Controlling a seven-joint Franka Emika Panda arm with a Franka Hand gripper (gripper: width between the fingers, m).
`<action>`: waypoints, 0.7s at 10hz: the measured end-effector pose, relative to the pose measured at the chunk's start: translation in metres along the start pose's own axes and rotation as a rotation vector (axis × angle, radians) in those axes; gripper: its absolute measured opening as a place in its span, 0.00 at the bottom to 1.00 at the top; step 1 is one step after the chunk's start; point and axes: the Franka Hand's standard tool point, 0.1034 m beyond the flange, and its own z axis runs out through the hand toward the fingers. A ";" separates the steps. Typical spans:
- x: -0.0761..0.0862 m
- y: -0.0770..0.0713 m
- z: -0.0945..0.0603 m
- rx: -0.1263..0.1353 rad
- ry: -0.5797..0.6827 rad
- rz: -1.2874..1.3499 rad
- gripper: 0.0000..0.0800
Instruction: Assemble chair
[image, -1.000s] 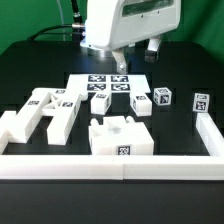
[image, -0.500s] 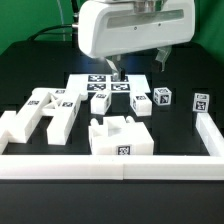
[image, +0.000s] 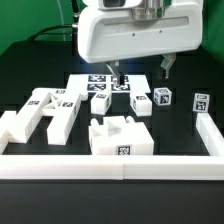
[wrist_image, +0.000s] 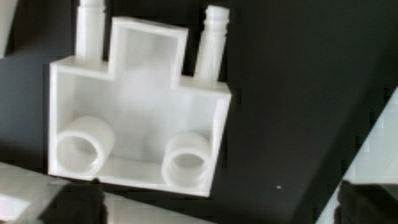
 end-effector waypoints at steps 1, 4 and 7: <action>0.006 0.001 0.009 0.003 0.000 -0.001 0.81; 0.013 -0.002 0.031 0.005 0.015 -0.020 0.81; 0.017 -0.009 0.049 0.002 0.047 -0.030 0.81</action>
Offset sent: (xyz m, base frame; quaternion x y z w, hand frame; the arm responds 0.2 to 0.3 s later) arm 0.0116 0.0000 -0.0272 -0.0098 0.0363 -0.0295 0.9989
